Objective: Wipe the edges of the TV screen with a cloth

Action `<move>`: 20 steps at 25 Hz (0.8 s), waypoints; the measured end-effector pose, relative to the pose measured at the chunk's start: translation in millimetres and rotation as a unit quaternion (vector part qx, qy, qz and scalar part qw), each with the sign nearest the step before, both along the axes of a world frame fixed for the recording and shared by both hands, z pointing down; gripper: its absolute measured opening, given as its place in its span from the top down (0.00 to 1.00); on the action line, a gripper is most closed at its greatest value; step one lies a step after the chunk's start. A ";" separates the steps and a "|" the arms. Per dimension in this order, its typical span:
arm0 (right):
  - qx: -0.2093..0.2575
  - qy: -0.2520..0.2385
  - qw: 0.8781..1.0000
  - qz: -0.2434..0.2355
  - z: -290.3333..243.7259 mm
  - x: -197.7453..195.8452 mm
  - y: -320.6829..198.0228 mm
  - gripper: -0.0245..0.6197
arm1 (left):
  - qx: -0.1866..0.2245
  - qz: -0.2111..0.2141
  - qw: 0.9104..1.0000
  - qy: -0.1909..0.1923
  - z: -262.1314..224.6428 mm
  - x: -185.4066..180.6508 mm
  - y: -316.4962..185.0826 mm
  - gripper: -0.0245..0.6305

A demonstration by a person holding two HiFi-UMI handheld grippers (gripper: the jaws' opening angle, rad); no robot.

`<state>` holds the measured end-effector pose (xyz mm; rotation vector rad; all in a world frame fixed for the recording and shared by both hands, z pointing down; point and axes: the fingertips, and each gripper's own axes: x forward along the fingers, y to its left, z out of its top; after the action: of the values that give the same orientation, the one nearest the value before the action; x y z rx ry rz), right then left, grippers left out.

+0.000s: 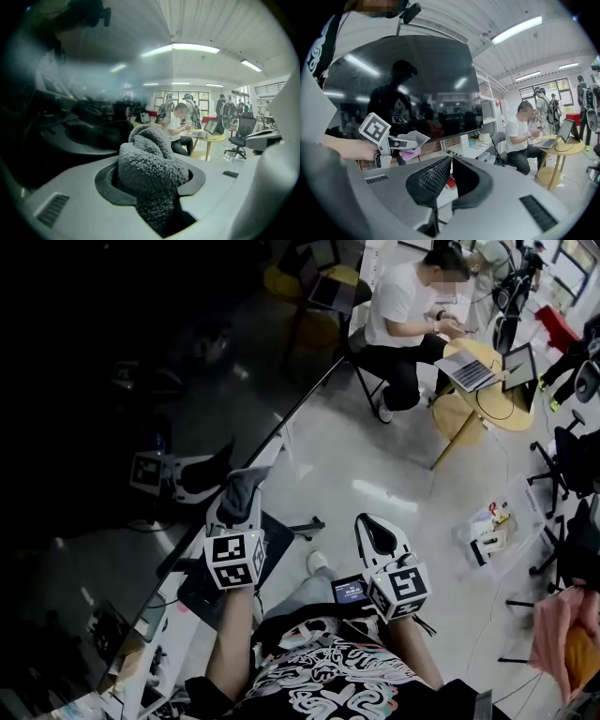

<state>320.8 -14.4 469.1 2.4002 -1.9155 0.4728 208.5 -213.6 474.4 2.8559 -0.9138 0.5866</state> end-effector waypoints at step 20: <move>-0.006 0.006 1.000 0.027 -5.6 34.2 -12.8 0.91 | -0.014 -0.005 0.999 0.036 -2.9 36.3 -8.7 0.68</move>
<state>355.0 -27.2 463.5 2.4464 -1.8424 0.4689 244.8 -222.3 471.5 2.8267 -0.9000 0.4865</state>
